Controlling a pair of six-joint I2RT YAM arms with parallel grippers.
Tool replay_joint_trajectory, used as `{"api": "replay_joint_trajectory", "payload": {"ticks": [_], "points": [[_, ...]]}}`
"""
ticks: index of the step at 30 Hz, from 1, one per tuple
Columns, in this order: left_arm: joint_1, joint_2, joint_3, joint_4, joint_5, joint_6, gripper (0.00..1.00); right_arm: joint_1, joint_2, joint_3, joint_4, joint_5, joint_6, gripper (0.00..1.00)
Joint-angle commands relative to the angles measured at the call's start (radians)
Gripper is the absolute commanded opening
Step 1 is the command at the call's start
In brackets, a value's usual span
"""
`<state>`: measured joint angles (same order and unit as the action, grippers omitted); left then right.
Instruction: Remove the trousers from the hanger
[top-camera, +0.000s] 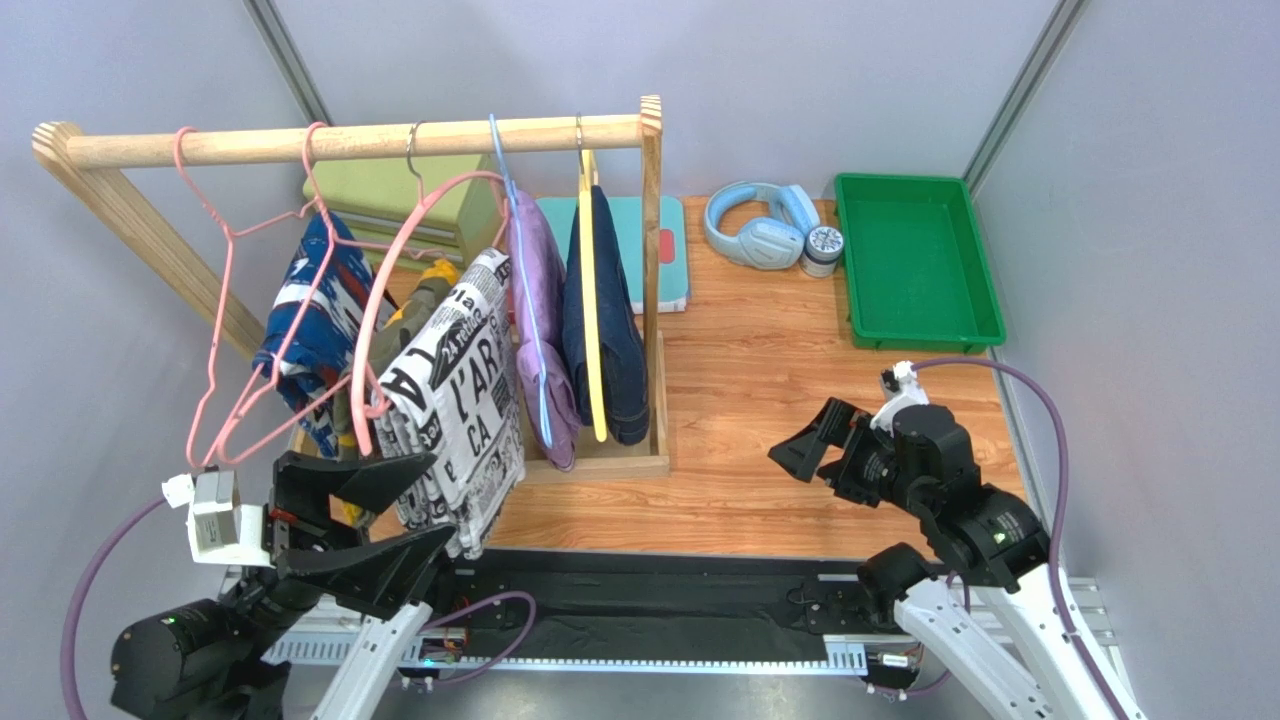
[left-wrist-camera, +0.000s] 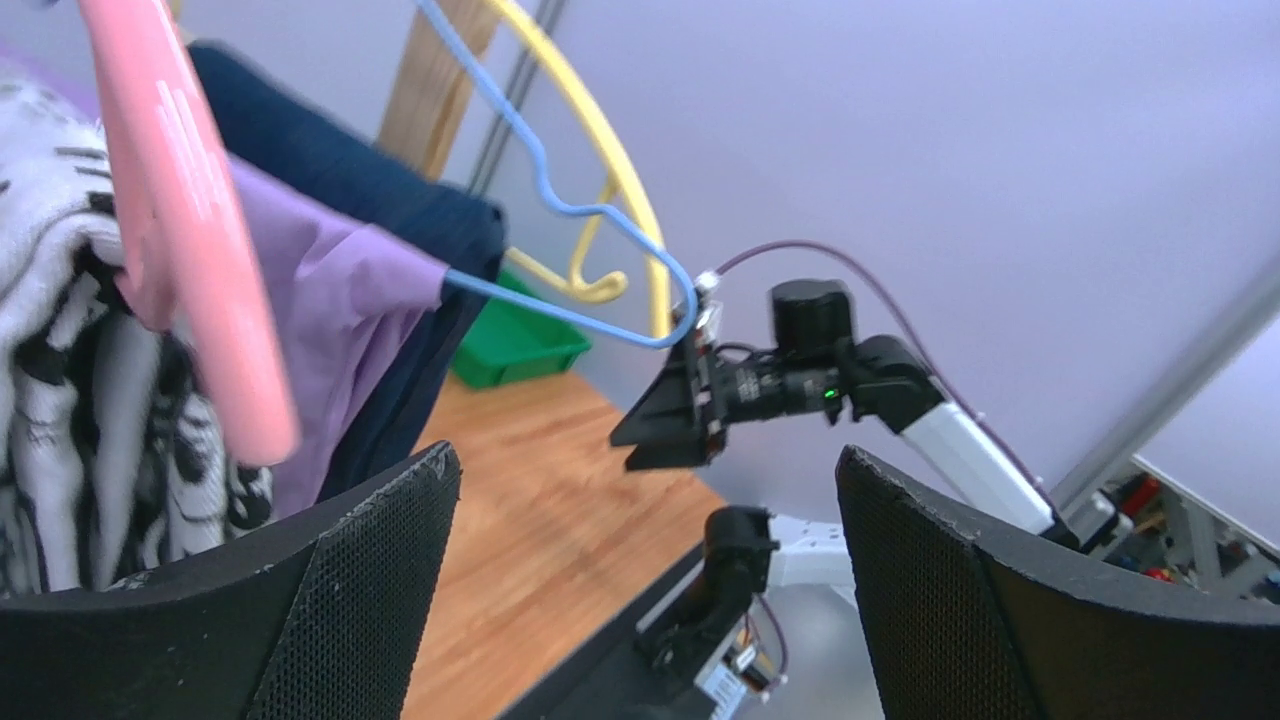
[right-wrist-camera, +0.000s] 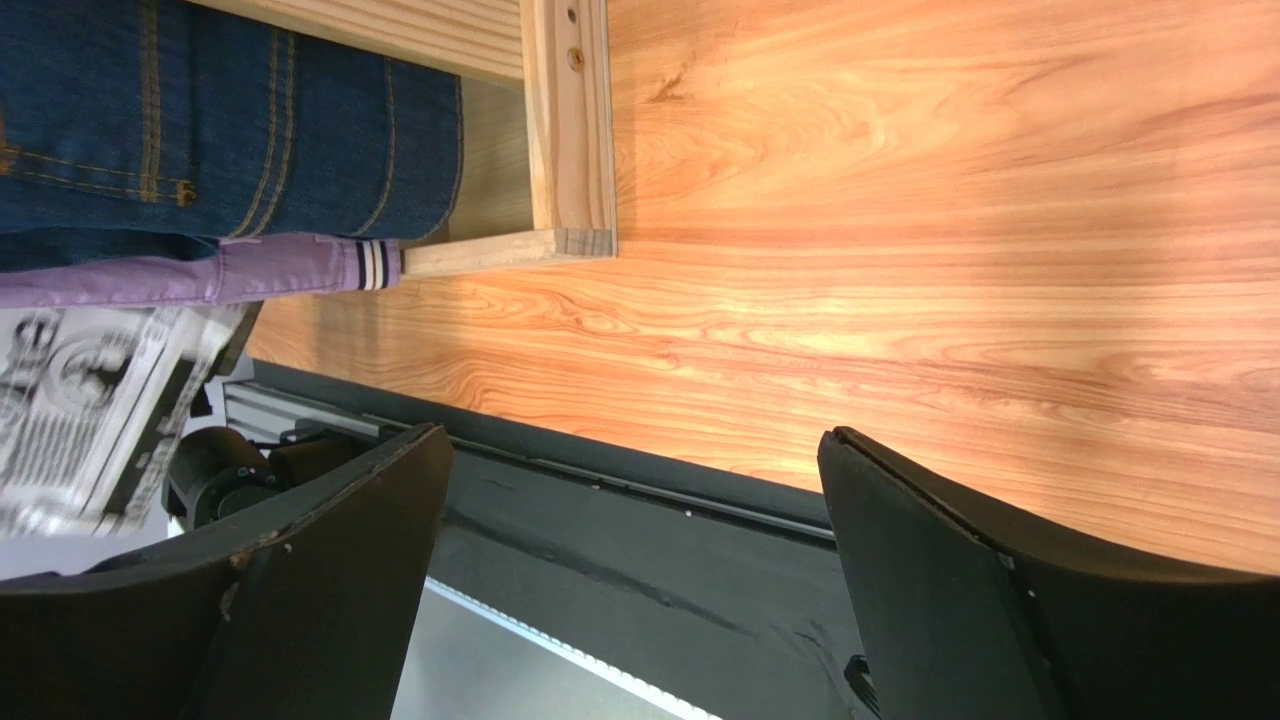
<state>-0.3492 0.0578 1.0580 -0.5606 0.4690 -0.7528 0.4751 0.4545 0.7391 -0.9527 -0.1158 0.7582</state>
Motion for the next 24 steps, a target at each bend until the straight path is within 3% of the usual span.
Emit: {"api": "replay_joint_trajectory", "payload": {"ticks": [1,9,18,21,24], "points": [[0.001,0.126,0.198,-0.415,-0.099,0.071,0.99,0.002,-0.025,0.091,-0.070,0.047,-0.045,1.00],[-0.014,0.111,0.293,-0.306,-0.139,0.012,0.99,0.002,-0.163,0.120,-0.046,-0.065,-0.054,1.00],[-0.016,0.548,0.689,-0.374,0.034,0.119,0.95,0.002,-0.132,0.184,-0.093,-0.147,-0.103,1.00],[-0.016,0.713,0.782,-0.320,0.240,0.074,0.87,0.002,-0.129,0.190,-0.093,-0.159,-0.106,1.00],[-0.016,0.829,0.827,-0.220,0.309,0.030,0.82,0.002,-0.134,0.195,-0.092,-0.173,-0.105,1.00]]}}
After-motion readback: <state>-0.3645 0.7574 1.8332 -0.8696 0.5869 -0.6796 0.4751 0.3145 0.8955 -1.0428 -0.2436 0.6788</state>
